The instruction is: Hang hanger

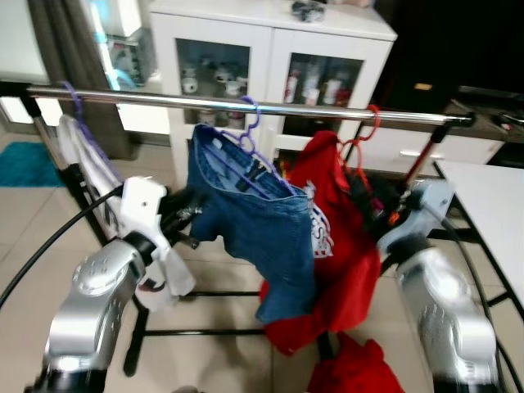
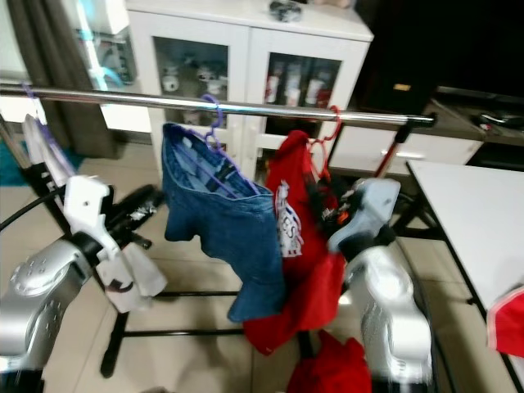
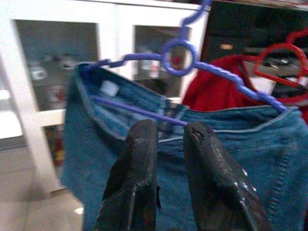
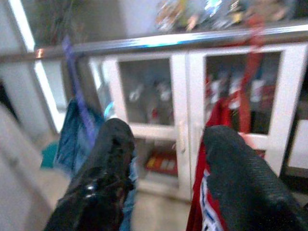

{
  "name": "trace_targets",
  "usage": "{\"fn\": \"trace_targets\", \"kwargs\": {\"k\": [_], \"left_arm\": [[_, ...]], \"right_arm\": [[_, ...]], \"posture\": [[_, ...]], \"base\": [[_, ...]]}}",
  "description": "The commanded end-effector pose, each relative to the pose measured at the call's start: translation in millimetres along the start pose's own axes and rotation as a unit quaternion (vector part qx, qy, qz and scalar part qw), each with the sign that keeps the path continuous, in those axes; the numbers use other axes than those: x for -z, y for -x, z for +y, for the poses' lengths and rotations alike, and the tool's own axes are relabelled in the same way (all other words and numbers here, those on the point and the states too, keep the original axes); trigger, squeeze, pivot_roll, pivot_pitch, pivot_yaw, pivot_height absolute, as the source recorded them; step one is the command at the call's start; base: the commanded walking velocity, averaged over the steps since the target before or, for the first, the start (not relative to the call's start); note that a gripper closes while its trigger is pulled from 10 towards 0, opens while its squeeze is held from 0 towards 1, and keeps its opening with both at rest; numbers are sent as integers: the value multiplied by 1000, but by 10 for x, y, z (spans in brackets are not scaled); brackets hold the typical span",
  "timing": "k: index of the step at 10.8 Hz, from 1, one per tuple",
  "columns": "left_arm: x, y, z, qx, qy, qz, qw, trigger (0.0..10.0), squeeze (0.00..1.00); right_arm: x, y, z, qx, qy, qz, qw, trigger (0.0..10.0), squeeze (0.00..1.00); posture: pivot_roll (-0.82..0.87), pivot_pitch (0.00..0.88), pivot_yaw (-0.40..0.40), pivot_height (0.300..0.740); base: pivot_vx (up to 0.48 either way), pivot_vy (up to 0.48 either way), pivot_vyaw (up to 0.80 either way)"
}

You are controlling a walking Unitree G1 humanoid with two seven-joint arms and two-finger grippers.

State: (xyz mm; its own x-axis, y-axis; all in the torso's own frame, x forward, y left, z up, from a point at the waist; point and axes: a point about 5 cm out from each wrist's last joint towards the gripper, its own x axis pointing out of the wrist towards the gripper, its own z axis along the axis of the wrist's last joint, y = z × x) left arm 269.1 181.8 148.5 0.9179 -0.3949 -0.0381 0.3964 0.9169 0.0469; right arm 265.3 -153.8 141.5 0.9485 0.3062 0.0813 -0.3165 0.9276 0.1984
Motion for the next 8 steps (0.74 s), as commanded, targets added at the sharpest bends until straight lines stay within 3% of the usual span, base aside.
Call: {"fn": "trace_targets", "kwargs": {"k": [1,4,7,8], "left_arm": [[-6,34,-6,-15,-8,1,1000,10000,0],[1,129,-84,-31,-1,-4,1000,10000,0],[-30,90,-82,-35,7,-9,999,10000,0],[-15,88,-95,-33,10,-5,999,10000,0]], "right_arm": [[-4,-16,86,-14,16,6,1000,10000,1000],[0,-54,236,-32,15,16,999,10000,906],[29,-29,127,18,2,6,1000,10000,867],[41,-18,131,26,-12,7,1000,10000,867]], "posture": [[-77,0,-77,740],[-61,0,-92,740],[-65,0,-74,740],[-63,0,-67,740]], "base": [[0,0,800],[0,0,800],[0,0,800],[0,0,0]]}}
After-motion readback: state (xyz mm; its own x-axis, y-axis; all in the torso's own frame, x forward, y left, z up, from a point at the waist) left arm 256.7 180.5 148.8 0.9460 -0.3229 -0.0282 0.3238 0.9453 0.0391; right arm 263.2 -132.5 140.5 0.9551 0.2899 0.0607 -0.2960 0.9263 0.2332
